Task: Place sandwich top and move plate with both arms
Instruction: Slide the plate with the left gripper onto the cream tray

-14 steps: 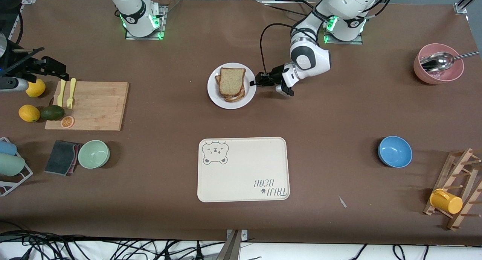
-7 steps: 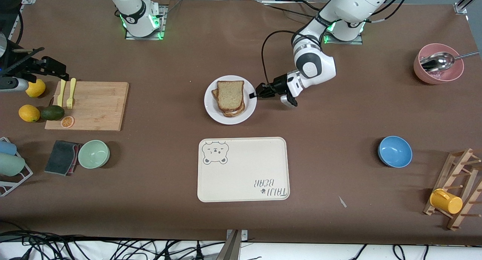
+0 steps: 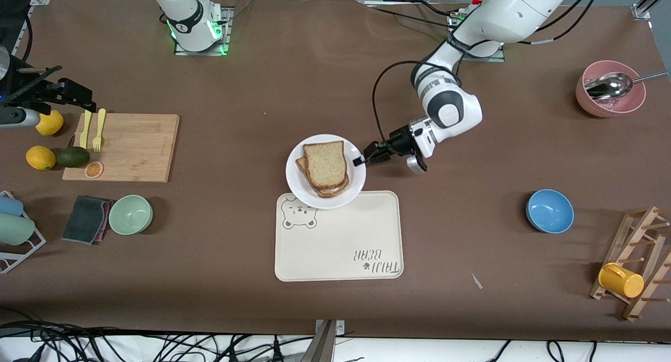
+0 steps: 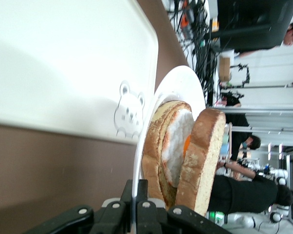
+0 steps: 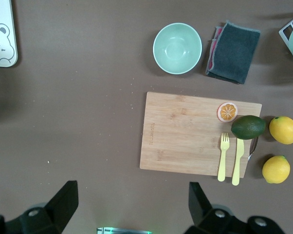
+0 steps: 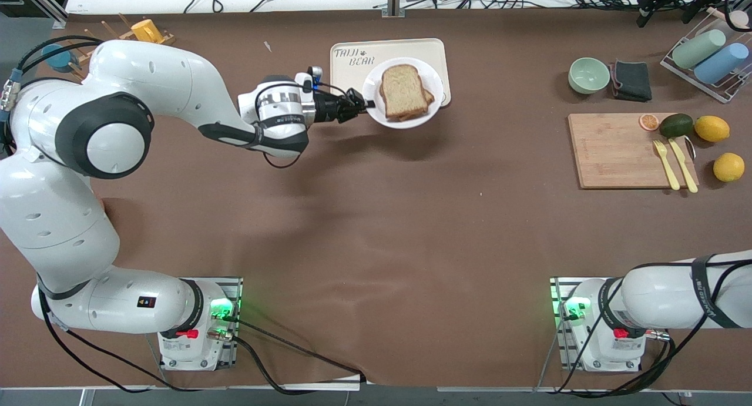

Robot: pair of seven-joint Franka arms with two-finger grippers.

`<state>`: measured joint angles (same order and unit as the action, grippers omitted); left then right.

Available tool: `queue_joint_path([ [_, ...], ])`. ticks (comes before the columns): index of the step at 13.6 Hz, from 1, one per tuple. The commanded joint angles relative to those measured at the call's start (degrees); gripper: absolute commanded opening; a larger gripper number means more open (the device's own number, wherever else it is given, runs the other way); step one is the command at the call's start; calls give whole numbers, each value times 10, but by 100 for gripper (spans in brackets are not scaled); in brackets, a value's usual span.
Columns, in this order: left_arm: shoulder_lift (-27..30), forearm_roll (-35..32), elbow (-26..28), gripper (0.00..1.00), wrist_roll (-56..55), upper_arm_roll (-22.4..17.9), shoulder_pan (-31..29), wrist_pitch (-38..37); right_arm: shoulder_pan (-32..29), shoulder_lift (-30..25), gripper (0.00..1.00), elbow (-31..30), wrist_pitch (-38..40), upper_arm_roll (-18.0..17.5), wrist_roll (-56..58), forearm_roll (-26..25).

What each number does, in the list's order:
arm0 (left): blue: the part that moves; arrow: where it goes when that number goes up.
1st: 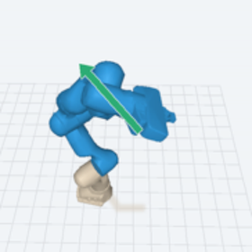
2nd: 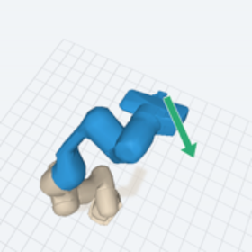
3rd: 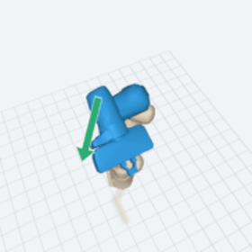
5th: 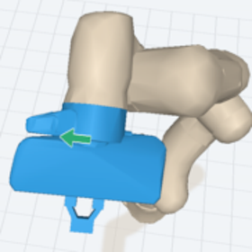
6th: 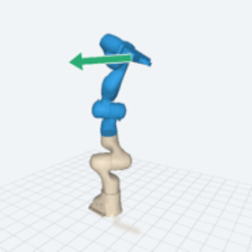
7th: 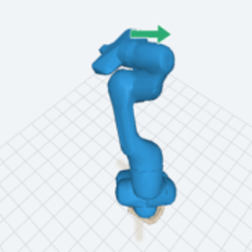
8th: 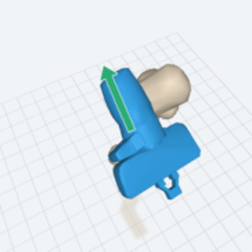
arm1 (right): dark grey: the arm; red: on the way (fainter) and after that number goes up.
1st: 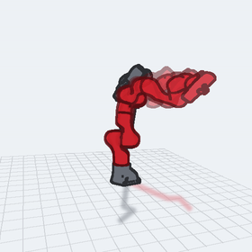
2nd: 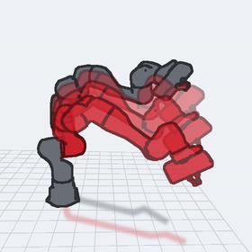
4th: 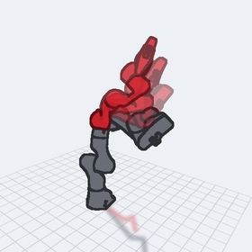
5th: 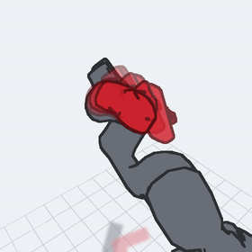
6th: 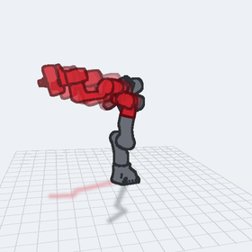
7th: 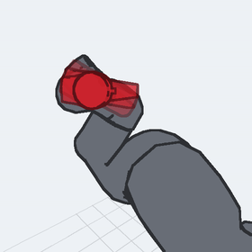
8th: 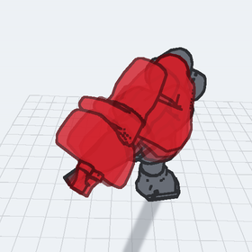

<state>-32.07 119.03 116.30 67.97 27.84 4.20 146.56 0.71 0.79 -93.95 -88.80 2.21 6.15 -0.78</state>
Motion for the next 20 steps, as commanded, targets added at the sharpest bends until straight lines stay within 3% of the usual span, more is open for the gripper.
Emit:
queue_joint_path([
  [1,-36,17,-62,0,2,-17,1,6,-8,1,100,10,12,-6,-6,2],
  [8,-142,-17,-212,0,-15,-39,16,72,-8,2,100,10,12,-6,-6,2],
  [12,-185,-53,-266,0,-49,-55,34,76,-8,2,100,10,12,-6,-7,2],
  [15,-201,-53,-281,0,-57,-91,69,76,-8,1,100,10,12,-6,-6,2],
  [20,-215,-53,-282,0,-53,-92,71,75,-8,1,100,10,12,-6,-6,2],
])
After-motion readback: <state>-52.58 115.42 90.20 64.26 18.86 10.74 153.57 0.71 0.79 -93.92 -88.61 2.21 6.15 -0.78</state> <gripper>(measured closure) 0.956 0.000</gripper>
